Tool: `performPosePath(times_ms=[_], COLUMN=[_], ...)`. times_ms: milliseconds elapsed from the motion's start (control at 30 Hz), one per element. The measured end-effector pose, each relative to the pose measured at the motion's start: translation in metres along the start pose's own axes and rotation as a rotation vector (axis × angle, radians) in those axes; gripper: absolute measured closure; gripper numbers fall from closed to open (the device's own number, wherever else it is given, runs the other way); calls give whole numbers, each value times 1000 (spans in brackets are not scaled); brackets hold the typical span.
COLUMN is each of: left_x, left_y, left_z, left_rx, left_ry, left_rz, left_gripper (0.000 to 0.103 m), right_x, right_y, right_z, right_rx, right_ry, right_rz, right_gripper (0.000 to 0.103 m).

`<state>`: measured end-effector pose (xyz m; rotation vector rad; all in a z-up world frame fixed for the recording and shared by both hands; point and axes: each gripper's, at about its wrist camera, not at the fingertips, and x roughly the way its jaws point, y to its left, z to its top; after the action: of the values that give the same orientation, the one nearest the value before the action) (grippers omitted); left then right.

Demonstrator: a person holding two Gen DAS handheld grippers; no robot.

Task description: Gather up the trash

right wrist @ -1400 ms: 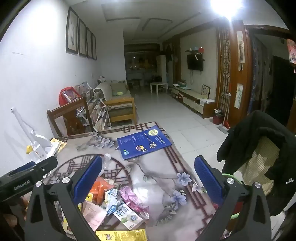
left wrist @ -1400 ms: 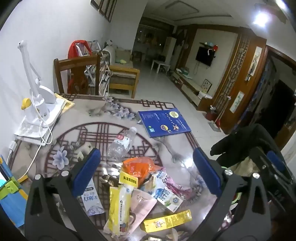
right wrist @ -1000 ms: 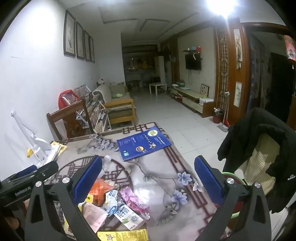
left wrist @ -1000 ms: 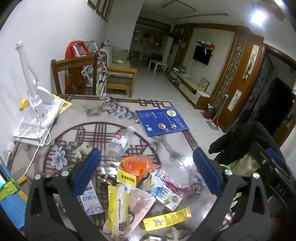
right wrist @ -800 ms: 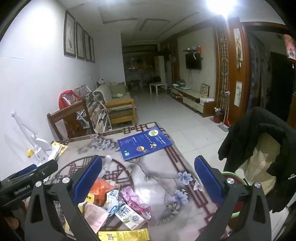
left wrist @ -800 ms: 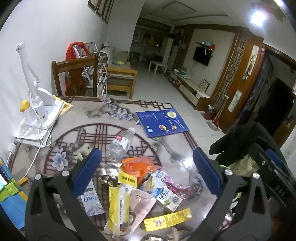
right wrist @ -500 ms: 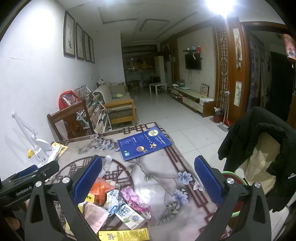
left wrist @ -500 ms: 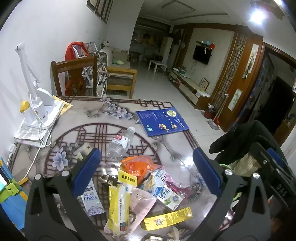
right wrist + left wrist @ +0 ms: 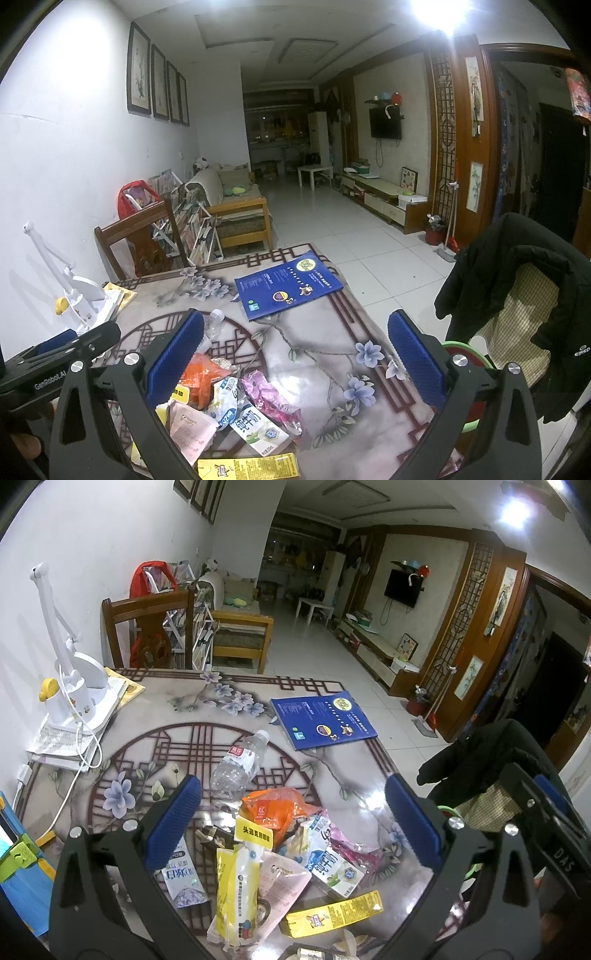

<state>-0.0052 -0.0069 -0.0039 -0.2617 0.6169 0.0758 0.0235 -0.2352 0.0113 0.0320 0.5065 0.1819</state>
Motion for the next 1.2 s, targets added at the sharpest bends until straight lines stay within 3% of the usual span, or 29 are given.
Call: performPosePath(times_ms=[1200], left_x=[1], left_y=[-2], left_z=[-4], left_rx=[6], left_ry=[9], left_rz=[-4], left_gripper=[5], right_x=[0], right_y=[-1], right_z=[-1], right_rx=[1], right_ry=[4], right_rz=[2], right_gripper=[7])
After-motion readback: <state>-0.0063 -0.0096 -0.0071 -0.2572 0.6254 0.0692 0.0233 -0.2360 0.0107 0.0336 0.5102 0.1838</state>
